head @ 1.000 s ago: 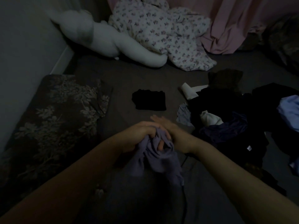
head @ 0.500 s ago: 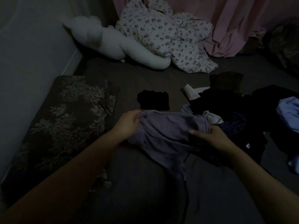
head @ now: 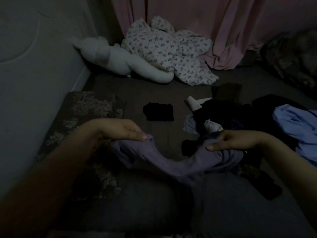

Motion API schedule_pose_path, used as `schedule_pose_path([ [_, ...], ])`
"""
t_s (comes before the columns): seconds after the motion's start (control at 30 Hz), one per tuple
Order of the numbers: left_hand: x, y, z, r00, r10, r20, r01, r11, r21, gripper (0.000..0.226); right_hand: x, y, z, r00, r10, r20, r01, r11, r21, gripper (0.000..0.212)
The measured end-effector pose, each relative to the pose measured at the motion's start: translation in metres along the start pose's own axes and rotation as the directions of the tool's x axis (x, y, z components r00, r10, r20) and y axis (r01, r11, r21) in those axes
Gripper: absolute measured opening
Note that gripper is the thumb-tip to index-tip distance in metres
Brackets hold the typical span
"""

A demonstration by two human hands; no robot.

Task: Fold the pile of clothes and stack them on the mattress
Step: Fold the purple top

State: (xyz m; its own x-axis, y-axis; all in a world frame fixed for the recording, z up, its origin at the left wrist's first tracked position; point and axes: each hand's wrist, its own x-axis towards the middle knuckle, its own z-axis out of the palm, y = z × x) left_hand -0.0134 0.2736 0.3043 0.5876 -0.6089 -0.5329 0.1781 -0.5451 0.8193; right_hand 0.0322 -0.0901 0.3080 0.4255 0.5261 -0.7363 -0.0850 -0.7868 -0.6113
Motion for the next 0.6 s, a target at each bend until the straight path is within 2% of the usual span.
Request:
schedule_pose_path([
  [0.03,-0.002,0.006,-0.004,0.999,0.005,0.033,-0.004,1.0,-0.025,0.048,-0.004,-0.004,-0.002,1.0,0.006,0.03,-0.007,0.999,0.049,0.064],
  [0.1,0.001,0.01,-0.014,1.0,-0.022,0.0,0.022,0.997,-0.078,0.059,0.001,-0.009,-0.007,0.999,0.009,-0.036,-0.004,0.989,0.148,0.055],
  [0.17,0.015,0.005,-0.024,0.986,-0.093,-0.136,0.086,0.995,-0.054,0.068,0.02,-0.009,-0.012,0.98,0.038,-0.194,0.003,0.978,0.209,0.06],
  [0.2,0.025,-0.001,-0.029,0.967,-0.128,-0.22,0.13,0.991,-0.006,0.061,0.036,-0.005,-0.016,0.961,0.066,-0.267,-0.006,0.975,0.221,0.066],
  [0.23,0.037,-0.011,-0.035,0.938,-0.16,-0.308,0.184,0.982,0.05,0.048,0.054,0.0,-0.017,0.939,0.094,-0.33,-0.024,0.977,0.21,0.064],
  [0.3,0.064,-0.037,-0.044,0.859,-0.193,-0.475,0.297,0.943,0.153,0.031,0.091,0.011,-0.017,0.882,0.137,-0.45,-0.062,0.982,0.178,0.048],
  [0.4,0.103,-0.086,-0.054,0.757,-0.226,-0.613,0.451,0.859,0.241,0.035,0.153,0.034,-0.013,0.81,0.17,-0.562,-0.11,0.984,0.139,0.046],
  [0.47,0.129,-0.123,-0.06,0.695,-0.236,-0.679,0.561,0.768,0.308,0.038,0.196,0.054,-0.016,0.771,0.209,-0.602,-0.194,0.977,0.09,0.049],
  [0.5,0.142,-0.14,-0.064,0.662,-0.23,-0.713,0.585,0.754,0.299,0.038,0.217,0.061,-0.019,0.748,0.235,-0.621,-0.227,0.969,0.092,0.05],
  [0.53,0.156,-0.155,-0.068,0.628,-0.228,-0.744,0.575,0.78,0.246,0.037,0.238,0.069,-0.022,0.731,0.263,-0.63,-0.235,0.963,0.129,0.05],
  [0.6,0.187,-0.184,-0.076,0.583,-0.221,-0.782,0.445,0.892,0.08,0.03,0.278,0.081,-0.029,0.673,0.296,-0.678,-0.175,0.954,0.243,0.047],
])
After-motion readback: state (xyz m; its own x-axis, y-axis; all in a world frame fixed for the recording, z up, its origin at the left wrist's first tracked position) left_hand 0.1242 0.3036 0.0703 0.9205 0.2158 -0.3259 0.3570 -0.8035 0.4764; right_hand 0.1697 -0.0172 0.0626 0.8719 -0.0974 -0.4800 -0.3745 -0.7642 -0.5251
